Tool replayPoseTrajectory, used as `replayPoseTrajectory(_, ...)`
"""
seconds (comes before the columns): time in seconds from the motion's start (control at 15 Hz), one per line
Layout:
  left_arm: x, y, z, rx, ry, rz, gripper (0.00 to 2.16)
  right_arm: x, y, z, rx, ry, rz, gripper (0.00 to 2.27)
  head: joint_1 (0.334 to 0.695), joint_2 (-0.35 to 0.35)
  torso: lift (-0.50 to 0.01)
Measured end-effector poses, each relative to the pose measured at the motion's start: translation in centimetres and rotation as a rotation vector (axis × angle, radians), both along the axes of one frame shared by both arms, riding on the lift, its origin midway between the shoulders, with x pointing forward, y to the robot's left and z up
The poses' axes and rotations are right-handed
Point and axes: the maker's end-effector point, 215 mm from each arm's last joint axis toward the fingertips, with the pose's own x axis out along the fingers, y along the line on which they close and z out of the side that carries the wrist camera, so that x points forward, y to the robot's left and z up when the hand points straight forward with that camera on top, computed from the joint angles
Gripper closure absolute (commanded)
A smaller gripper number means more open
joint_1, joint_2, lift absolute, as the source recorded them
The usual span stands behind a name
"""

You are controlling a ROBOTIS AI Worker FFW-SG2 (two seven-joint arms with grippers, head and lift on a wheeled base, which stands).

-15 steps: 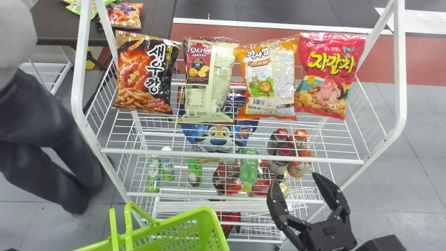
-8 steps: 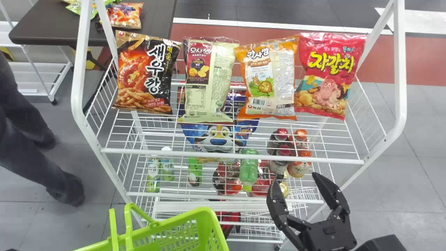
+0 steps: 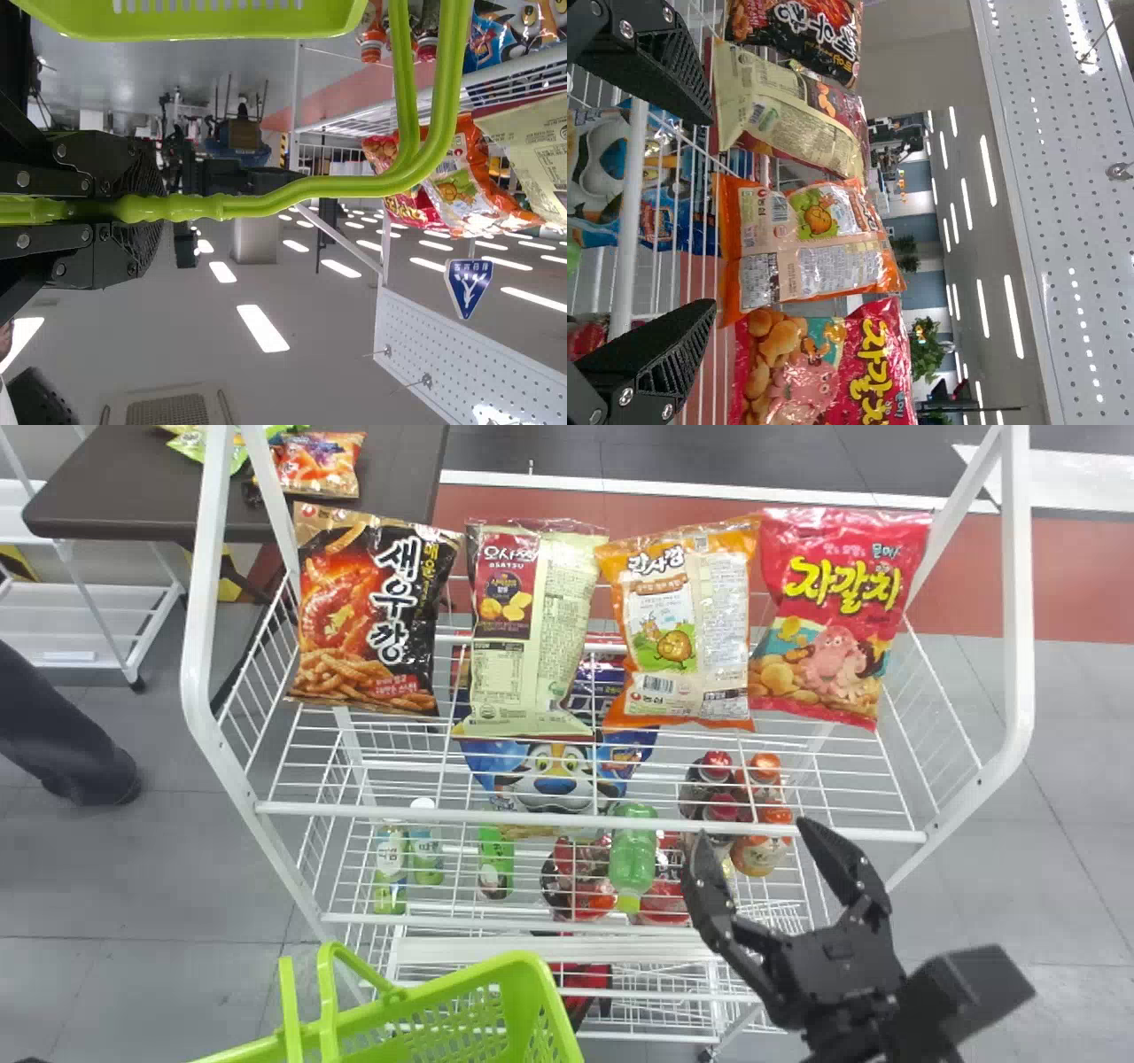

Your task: Hold basket handle with left hand then pick Gamjakkang with right hand and place into basket

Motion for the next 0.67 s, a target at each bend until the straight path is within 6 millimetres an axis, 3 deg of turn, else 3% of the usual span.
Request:
replayPoseTrajectory(0.4,0.0,-0.2,0.4,0.019,-0.016,-0.016,2.15,6.5,-1.0,1.1,-0.044,0.064,-0.007,0.07,0.695,-0.089,-0.018)
replayPoseTrajectory(0.67,0.1,-0.5,0.6,0.026,-0.028,-0.029,2.15,10.6,-0.7,2.0,-0.049,0.105,-0.006,0.07,0.695,-0.085,-0.018)
